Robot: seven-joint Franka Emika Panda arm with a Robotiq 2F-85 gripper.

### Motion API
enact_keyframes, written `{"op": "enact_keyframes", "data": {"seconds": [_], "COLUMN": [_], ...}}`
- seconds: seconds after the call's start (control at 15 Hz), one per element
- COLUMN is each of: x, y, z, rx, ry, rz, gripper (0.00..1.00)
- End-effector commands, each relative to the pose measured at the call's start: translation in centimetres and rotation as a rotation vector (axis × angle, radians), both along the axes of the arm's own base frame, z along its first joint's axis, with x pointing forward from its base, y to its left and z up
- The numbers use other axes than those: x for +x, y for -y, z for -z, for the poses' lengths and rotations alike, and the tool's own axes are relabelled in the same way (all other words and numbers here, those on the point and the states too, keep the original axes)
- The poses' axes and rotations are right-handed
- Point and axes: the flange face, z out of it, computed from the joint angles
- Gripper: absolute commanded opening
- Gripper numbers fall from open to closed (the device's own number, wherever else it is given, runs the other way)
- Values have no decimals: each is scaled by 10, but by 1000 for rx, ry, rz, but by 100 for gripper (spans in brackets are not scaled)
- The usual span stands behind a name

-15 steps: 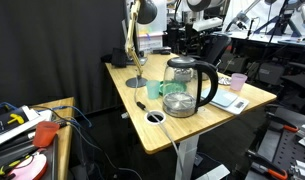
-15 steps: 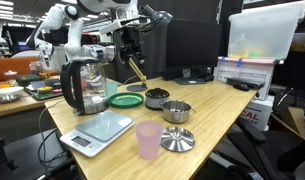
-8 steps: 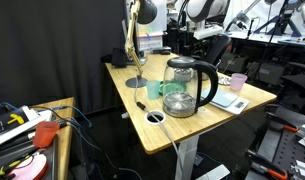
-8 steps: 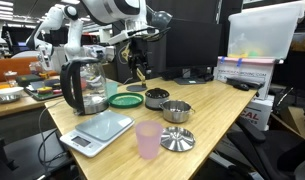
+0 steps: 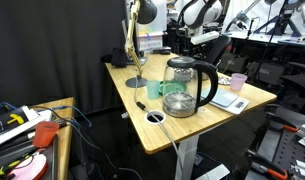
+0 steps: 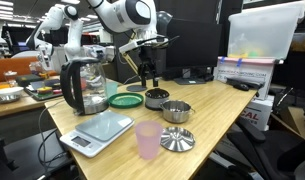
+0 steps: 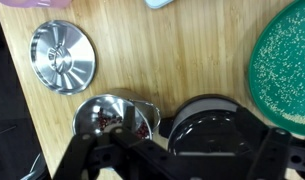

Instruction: Put the silver pot on the scale and then cover it with the silver lid

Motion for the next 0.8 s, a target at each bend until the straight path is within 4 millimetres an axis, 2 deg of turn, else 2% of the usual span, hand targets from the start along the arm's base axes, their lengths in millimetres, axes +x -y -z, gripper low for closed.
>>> {"op": "enact_keyframes", "data": {"seconds": [0.0, 0.73], "x": [1, 2], "y": [0, 2], "z": [-1, 3], "rx": [0, 4], "ry": [-1, -8], "rz": [1, 18], "gripper": [100, 100]}}
